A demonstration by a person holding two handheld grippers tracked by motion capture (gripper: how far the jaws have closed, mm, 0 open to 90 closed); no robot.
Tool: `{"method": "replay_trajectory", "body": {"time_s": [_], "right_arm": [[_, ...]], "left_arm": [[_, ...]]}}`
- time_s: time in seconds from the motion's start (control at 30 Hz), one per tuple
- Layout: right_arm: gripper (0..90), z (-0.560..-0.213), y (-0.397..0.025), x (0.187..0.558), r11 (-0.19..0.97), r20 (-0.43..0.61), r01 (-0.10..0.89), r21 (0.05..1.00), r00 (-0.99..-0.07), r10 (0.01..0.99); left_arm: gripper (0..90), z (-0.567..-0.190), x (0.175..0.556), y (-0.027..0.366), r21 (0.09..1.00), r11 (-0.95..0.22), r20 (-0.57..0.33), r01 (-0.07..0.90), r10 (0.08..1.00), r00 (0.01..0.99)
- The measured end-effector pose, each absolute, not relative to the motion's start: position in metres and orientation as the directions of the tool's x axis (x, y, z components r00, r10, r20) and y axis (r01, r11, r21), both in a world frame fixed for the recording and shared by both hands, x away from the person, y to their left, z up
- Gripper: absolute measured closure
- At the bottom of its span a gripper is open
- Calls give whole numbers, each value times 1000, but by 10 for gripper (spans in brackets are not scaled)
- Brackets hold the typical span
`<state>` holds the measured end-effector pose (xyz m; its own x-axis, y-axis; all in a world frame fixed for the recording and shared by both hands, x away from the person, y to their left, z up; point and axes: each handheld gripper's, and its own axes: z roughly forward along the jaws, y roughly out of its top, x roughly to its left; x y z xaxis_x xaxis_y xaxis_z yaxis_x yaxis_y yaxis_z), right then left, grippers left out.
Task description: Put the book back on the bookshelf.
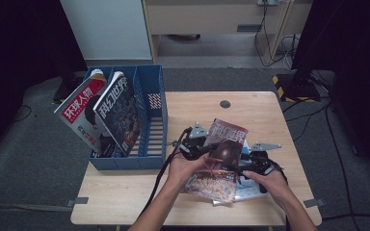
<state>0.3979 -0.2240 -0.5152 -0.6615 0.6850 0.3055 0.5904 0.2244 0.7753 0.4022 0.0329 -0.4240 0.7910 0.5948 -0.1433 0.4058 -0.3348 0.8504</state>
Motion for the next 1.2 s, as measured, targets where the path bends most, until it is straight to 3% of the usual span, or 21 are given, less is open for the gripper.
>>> {"method": "replay_trajectory", "body": {"time_s": [0.63,1.2], "right_arm": [[622,-486,-241,402,96,361,543,835,-670,649],[721,-460,-239,402,115,285,470,875,-692,663]], "left_arm": [[839,-405,403,43,886,-270,-158,378,589,792],[839,-392,407,55,888,-277,-150,367,580,801]]}}
